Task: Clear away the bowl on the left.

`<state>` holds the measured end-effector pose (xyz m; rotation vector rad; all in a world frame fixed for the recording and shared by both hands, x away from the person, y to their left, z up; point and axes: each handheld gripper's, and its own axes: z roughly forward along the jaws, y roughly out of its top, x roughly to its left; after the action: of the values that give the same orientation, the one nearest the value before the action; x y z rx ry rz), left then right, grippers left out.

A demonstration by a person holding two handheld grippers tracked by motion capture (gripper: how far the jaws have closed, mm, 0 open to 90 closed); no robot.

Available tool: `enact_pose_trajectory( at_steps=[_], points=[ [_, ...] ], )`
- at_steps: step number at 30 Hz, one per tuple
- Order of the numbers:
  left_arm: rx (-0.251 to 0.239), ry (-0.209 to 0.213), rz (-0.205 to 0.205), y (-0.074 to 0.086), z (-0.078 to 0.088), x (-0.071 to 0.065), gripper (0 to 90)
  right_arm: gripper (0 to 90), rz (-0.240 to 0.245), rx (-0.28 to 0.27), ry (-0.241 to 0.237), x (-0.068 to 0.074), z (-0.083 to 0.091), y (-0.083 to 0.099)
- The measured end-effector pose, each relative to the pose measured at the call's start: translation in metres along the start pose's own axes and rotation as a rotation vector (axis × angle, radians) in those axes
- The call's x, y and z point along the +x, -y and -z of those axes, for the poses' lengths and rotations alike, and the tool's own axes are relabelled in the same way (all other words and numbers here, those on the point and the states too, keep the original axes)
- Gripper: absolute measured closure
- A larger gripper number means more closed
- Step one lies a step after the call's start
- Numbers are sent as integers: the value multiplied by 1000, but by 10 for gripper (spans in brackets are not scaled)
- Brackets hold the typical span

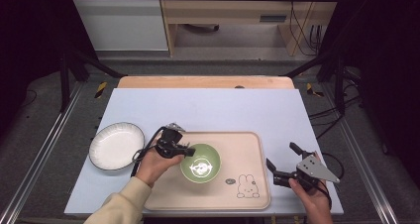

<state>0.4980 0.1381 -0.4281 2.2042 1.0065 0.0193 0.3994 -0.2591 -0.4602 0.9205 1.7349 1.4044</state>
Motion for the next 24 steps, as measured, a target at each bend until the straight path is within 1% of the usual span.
enact_pose_trajectory(
  at_steps=[3, 7, 13, 16, 19, 24],
  points=[
    [11, -2, -7, 0, -1, 0, 829, 40, 0, 0, 0, 0, 0, 0],
    [8, -3, -4, 0, -3, -1, 827, 40, 0, 1, -2, 0, 0, 0],
    [11, -1, -10, 0, -4, -1, 827, 40, 0, 1, -2, 0, 0, 0],
    [8, -5, -3, 1, -4, -1, 827, 40, -1, 1, 1, 0, 0, 0],
    [6, -1, 5, 2, -5, 1, 827, 40, -4, 6, 4, 0, 0, 0],
    [4, 4, 7, 2, -6, 2, 828, 40, -4, 5, 5, -1, 0, 0]
  ],
)
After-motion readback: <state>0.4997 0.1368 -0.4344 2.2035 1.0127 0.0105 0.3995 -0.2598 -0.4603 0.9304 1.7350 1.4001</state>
